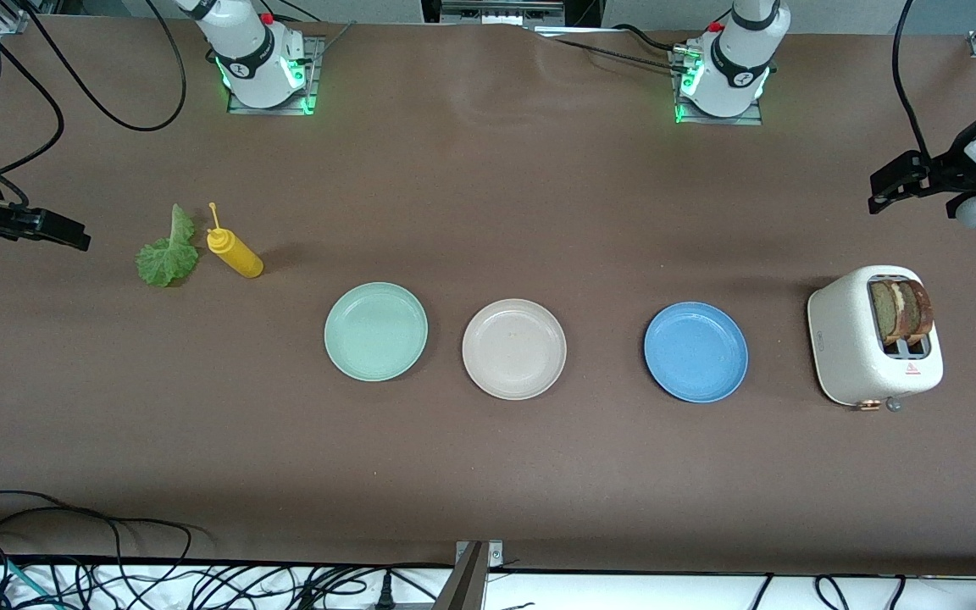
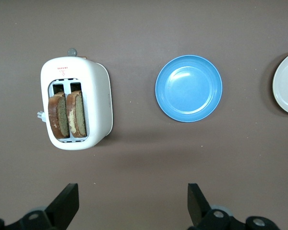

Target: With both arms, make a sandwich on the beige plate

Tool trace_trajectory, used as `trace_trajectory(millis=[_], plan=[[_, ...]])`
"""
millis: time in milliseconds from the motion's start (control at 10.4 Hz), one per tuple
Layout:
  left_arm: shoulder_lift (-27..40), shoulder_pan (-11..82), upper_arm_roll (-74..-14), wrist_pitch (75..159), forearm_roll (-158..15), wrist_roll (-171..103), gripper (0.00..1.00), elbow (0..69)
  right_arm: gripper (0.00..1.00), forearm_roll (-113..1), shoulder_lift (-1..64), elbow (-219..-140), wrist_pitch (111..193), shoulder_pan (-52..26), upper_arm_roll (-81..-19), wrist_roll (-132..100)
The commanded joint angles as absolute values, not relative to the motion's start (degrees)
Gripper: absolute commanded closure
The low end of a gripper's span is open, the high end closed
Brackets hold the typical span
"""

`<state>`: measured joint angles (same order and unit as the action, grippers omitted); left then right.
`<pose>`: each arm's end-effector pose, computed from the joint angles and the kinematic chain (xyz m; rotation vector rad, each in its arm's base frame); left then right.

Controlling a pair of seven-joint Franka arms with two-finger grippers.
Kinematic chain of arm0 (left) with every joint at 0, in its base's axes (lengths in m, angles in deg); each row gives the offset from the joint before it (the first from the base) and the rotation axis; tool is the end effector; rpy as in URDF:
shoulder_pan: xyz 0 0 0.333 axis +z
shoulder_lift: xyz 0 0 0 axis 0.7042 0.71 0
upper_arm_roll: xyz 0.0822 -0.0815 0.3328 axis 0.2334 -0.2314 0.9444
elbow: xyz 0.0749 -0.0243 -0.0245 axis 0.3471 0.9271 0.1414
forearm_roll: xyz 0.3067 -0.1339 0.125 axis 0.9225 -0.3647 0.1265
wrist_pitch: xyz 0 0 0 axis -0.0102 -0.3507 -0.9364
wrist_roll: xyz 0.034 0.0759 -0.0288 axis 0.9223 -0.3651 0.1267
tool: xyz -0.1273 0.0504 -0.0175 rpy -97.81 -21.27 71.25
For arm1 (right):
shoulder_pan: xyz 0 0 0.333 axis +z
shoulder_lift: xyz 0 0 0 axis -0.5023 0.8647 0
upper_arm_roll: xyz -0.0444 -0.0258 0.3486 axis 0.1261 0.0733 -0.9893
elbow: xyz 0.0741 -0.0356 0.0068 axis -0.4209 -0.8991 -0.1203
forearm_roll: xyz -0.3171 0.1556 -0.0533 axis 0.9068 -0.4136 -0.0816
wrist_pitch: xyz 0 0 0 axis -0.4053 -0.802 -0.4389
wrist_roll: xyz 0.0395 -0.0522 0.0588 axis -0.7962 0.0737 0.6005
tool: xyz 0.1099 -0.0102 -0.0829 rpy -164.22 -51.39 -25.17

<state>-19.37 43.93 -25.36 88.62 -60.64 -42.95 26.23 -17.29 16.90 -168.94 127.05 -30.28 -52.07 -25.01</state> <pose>0.5122 -0.0017 0.6186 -3.1072 0.0799 0.0716 0.5590 -0.0372 0.5622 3.0876 -0.2004 -0.1781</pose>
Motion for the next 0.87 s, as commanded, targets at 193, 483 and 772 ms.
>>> trace_trajectory(millis=[193, 483, 772], plan=[[-18.6, 44.5, -25.5, 87.2, -61.7, -44.1, 0.00, 24.5, 0.00, -17.8, 16.7, -169.1, 127.3, -30.7, -52.7, -24.0], [-18.7, 44.5, -25.5, 87.2, -61.7, -44.1, 0.00, 24.6, 0.00, -17.7, 17.2, -168.9, 127.4, -30.5, -52.6, -24.0], [-18.6, 44.5, -25.5, 87.2, -61.7, -44.1, 0.00, 24.5, 0.00, -17.7, 17.2, -169.0, 127.5, -30.7, -52.5, -24.1]])
